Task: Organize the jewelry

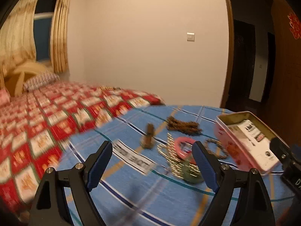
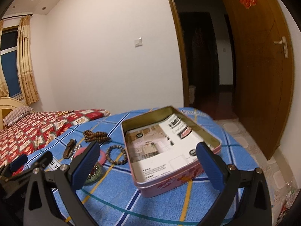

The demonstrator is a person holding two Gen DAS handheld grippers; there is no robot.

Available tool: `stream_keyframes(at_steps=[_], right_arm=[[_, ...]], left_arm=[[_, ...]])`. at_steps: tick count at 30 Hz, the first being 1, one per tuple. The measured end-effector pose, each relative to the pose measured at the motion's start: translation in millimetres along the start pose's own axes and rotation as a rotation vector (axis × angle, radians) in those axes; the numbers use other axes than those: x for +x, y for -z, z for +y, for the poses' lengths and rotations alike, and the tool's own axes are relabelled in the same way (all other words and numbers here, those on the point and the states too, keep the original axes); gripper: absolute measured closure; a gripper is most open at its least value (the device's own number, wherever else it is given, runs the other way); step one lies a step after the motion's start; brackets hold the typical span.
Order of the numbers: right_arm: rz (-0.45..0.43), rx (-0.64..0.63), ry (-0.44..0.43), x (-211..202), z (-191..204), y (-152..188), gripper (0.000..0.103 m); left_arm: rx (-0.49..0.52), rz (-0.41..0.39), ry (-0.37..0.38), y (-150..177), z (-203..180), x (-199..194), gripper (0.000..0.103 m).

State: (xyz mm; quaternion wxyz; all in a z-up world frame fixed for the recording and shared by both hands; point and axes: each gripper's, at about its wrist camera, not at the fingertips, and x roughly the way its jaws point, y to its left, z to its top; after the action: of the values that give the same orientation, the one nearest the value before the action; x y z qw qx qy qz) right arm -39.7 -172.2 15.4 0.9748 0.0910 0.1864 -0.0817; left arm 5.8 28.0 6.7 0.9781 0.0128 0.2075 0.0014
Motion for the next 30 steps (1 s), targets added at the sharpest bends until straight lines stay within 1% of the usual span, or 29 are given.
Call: stream_keyframes(at_steps=[2, 3, 6, 8, 10, 12, 13, 15, 17, 21, 23, 25, 26, 27, 28, 29, 30], right_arm=[[0.025, 0.005, -0.03, 3, 0, 1, 0.0], [0.032, 0.004, -0.045, 3, 2, 2, 0.0], [0.073, -0.031, -0.167, 8, 14, 3, 0.0], [0.159, -0.067, -0.274, 24, 31, 5, 0.0], [0.235, -0.084, -0.35, 40, 44, 6, 0.0], [0.313, -0.105, -0.397, 57, 58, 8, 0.0], [0.349, -0.114, -0.409, 67, 66, 9, 0.0], [0.385, -0.134, -0.402, 80, 76, 11, 0.0], [0.386, -0.173, -0.358, 91, 85, 12, 0.0], [0.399, -0.253, -0.305, 99, 96, 16, 0.0], [0.409, -0.279, -0.315, 97, 96, 17, 0.0], [0.409, -0.288, -0.339, 97, 96, 17, 0.002], [0.413, -0.307, -0.331, 97, 96, 18, 0.009], [0.415, -0.328, -0.317, 97, 96, 19, 0.017], [0.414, -0.345, -0.313, 95, 96, 19, 0.021], [0.409, -0.353, -0.327, 93, 95, 20, 0.032], [0.401, -0.353, -0.342, 90, 93, 20, 0.045]], left_arm=[[0.049, -0.025, -0.073, -3, 9, 2, 0.017], [0.057, -0.024, -0.089, -5, 14, 5, 0.017], [-0.01, -0.012, -0.114, -7, 38, 13, 0.017], [-0.076, 0.021, -0.109, -7, 53, 20, 0.017], [-0.111, 0.032, -0.118, -5, 61, 21, 0.017], [-0.121, 0.031, -0.12, -5, 63, 20, 0.017], [-0.12, 0.029, -0.118, -4, 62, 21, 0.017], [-0.111, 0.02, -0.116, -3, 61, 19, 0.017], [-0.101, 0.019, -0.118, -3, 59, 19, 0.017], [-0.092, 0.032, -0.126, -3, 59, 21, 0.017], [-0.088, 0.032, -0.129, -3, 58, 21, 0.017], [-0.082, 0.029, -0.134, -3, 57, 21, 0.017], [-0.078, 0.029, -0.136, -3, 57, 21, 0.017], [-0.076, 0.029, -0.137, -3, 56, 21, 0.017], [-0.072, 0.029, -0.139, -3, 55, 20, 0.017], [-0.069, 0.028, -0.143, -3, 54, 20, 0.017], [-0.066, 0.027, -0.145, -3, 54, 20, 0.017]])
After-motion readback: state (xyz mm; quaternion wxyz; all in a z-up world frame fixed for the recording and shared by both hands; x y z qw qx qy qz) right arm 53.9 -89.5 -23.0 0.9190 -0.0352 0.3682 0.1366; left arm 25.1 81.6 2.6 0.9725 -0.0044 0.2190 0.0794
